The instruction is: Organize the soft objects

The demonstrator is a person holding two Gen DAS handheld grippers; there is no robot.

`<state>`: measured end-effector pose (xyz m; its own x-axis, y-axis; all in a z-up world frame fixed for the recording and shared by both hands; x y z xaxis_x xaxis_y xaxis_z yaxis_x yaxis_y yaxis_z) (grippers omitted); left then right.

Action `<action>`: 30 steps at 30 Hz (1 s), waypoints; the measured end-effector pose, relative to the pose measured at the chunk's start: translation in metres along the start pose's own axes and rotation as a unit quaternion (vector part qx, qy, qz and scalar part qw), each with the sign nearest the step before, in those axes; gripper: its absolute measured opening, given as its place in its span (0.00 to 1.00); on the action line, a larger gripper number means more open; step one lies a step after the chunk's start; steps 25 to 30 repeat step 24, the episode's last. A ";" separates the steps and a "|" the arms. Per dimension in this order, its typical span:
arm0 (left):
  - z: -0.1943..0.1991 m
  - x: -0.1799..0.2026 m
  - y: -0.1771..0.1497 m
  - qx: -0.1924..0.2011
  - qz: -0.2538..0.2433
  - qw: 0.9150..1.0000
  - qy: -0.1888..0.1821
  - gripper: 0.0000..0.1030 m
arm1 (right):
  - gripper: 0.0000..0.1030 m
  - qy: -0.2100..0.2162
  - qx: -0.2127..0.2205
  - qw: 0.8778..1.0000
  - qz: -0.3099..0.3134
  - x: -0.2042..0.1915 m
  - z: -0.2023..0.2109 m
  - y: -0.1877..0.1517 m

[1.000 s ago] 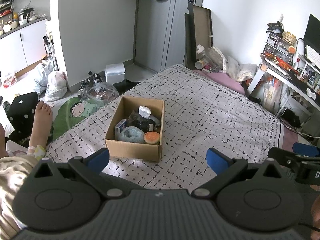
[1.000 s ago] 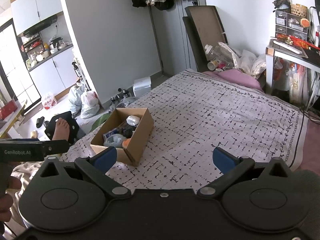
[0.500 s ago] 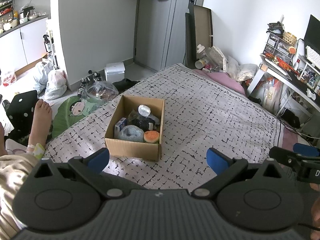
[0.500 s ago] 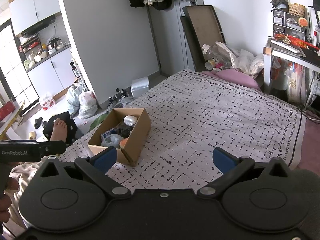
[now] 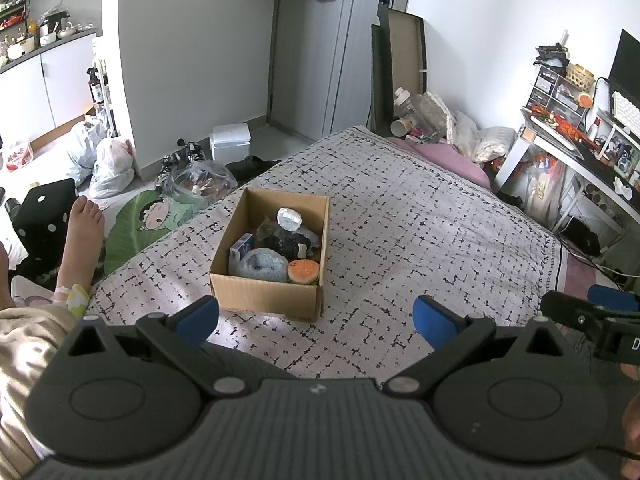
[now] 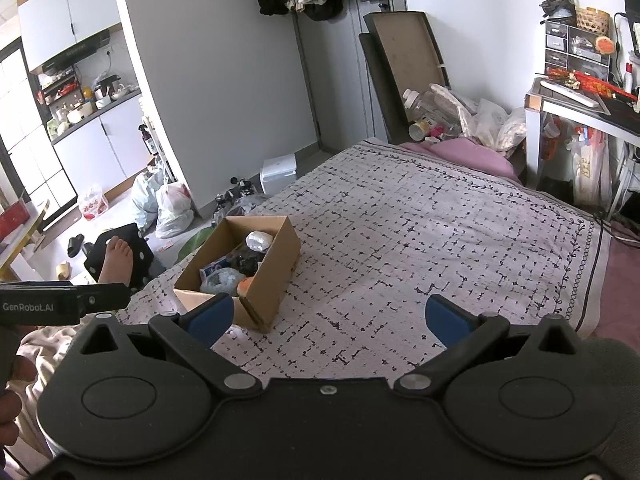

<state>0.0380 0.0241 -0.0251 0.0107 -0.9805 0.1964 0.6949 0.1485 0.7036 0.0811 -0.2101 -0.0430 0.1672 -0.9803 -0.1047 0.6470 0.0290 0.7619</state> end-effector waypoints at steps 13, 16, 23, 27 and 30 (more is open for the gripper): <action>-0.001 0.000 -0.003 -0.002 0.000 1.000 -0.002 0.99 | 1.00 -0.003 -0.003 1.000 -0.002 0.002 -0.003 -0.002; -0.002 0.001 -0.003 -0.002 -0.003 1.000 -0.002 0.99 | 1.00 -0.003 -0.003 1.000 -0.002 0.002 -0.004 -0.002; -0.003 0.003 -0.002 0.000 -0.003 1.000 -0.002 0.99 | 1.00 -0.005 -0.009 1.000 -0.001 0.003 -0.009 -0.006; -0.003 0.002 -0.001 0.000 -0.001 1.000 -0.004 0.99 | 1.00 -0.004 -0.010 1.000 0.000 0.003 -0.009 -0.007; -0.003 0.002 -0.001 0.000 -0.001 1.000 -0.004 0.99 | 1.00 -0.004 -0.010 1.000 0.000 0.003 -0.009 -0.007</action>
Point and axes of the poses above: each gripper's, at about its wrist camera, not at the fingertips, and z roughly against the way its jaws point, x to its right, y to its top, the point moved 6 cm from there along -z, roughly the way its jaws point, and after that the axes turned 7 degrees about -y, right-handed, at the moved point
